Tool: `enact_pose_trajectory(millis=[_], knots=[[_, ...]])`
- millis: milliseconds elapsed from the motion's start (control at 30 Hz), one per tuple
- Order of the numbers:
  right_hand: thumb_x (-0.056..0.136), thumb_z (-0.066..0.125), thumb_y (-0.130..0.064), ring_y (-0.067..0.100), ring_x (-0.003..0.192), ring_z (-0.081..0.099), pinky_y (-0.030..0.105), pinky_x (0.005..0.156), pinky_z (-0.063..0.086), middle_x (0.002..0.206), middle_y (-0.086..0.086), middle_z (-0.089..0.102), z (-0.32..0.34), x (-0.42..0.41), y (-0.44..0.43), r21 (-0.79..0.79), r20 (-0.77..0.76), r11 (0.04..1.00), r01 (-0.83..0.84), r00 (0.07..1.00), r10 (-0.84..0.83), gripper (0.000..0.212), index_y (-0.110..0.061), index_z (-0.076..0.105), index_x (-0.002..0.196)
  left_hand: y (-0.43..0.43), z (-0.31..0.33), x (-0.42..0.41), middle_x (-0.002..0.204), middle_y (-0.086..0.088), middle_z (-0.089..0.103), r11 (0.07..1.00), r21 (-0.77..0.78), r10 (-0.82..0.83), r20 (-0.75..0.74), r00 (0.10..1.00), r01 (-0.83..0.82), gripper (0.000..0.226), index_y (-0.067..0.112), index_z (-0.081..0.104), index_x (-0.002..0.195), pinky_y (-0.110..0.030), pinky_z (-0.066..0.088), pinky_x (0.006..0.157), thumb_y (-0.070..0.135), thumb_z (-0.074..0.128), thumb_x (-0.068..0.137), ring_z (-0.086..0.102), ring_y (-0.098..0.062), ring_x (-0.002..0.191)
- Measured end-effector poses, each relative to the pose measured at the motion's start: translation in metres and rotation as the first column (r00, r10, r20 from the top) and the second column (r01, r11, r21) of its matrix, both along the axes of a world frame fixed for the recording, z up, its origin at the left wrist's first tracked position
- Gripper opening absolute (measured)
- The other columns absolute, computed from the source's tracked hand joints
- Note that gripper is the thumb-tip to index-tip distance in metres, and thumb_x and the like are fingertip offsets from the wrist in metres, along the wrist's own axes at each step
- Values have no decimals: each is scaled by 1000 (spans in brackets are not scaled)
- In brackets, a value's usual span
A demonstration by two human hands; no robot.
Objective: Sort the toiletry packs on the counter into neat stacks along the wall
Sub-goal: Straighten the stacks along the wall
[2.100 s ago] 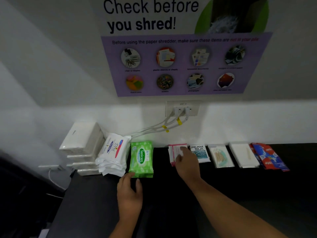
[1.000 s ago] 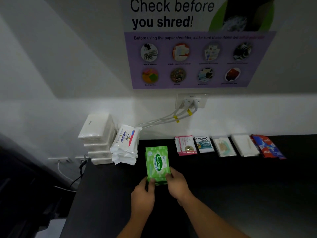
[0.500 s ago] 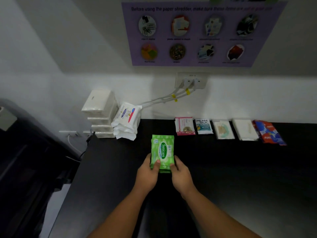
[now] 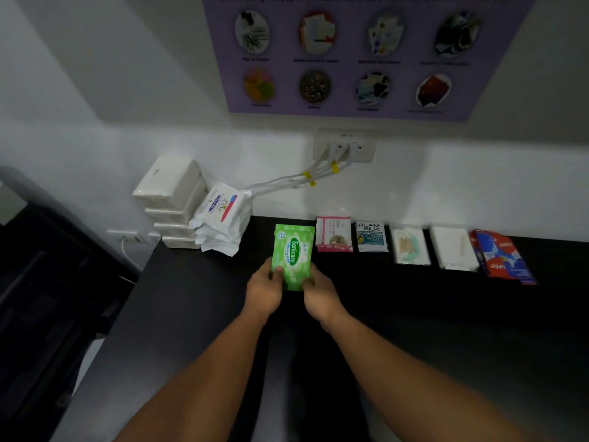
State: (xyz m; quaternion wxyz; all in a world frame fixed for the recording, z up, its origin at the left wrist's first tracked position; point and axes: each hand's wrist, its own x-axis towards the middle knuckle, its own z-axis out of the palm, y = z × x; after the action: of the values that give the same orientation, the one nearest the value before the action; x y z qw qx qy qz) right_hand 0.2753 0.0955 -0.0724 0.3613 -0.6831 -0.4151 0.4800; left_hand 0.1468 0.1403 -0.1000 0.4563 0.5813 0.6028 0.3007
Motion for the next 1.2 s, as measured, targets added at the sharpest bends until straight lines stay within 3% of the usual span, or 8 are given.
enact_pose_trajectory(millis=[300, 433, 533, 800, 967, 1033, 1100, 1200], knots=[[90, 41, 1, 22, 107, 63, 35, 95, 51, 120, 10, 66, 10, 18, 58, 37, -41, 999, 35, 999, -34, 43, -10, 60, 127, 60, 7, 23, 112, -5, 72, 1000, -21, -5, 50, 999, 6, 30, 18, 65, 125, -43, 54, 96, 20, 48, 100, 68, -21, 101], [91, 43, -1, 15, 109, 62, 28, 96, 49, 120, 3, 66, 6, 15, 63, 38, -90, 995, 91, 992, -87, 43, -14, 60, 129, 72, 10, 26, 106, -2, 73, 998, -54, -29, 58, 998, 33, 26, 20, 67, 121, -43, 56, 93, 27, 52, 100, 70, -18, 97], [92, 45, 0, 1, 100, 59, 16, 84, 45, 114, -5, 66, 7, 9, 63, 64, -151, 988, 143, 980, -132, 42, -16, 62, 127, 75, 11, 23, 105, -2, 73, 997, -50, -59, 73, 996, 63, 25, 18, 68, 119, -40, 55, 93, 27, 55, 99, 70, -18, 96], [93, 45, -2, 12, 95, 65, 14, 69, 46, 112, 3, 69, 12, -5, 68, 35, -142, 975, 221, 967, -214, 37, -11, 65, 123, 73, 10, 8, 109, -5, 72, 995, -19, -101, 48, 994, 102, 27, 16, 66, 123, -40, 54, 93, 23, 54, 100, 68, -22, 99], [95, 46, -4, 4, 93, 62, 16, 71, 45, 113, 3, 68, 20, -9, 67, -4, -138, 976, 217, 967, -216, 36, -13, 63, 126, 79, 22, 0, 113, -4, 71, 981, -101, -155, 95, 983, 164, 31, 15, 64, 127, -39, 53, 97, 26, 55, 100, 68, -19, 102], [94, 48, -7, 8, 93, 62, 20, 74, 45, 112, 3, 67, 26, -11, 65, -17, -76, 974, 225, 971, -225, 31, -16, 65, 119, 77, 25, -5, 113, -5, 71, 975, -120, -177, 88, 980, 187, 30, 16, 64, 123, -40, 53, 97, 31, 55, 99, 68, -19, 101], [92, 49, -14, 21, 102, 61, 29, 82, 45, 114, 6, 65, 30, -16, 59, -22, 105, 960, 279, 956, -275, 25, -16, 64, 112, 72, 25, -14, 113, -6, 71, 980, -90, -175, 38, 984, 178, 40, 13, 64, 120, -43, 52, 98, 42, 53, 94, 67, -23, 104], [93, 52, -22, 28, 117, 59, 34, 96, 46, 125, 7, 63, 35, -36, 44, 54, 355, 909, 413, 843, -403, 38, -13, 58, 130, 56, 33, -36, 123, -2, 66, 994, 8, -112, -55, 992, 113, 38, 9, 61, 128, -24, 43, 96, 32, 56, 97, 61, -16, 114]])
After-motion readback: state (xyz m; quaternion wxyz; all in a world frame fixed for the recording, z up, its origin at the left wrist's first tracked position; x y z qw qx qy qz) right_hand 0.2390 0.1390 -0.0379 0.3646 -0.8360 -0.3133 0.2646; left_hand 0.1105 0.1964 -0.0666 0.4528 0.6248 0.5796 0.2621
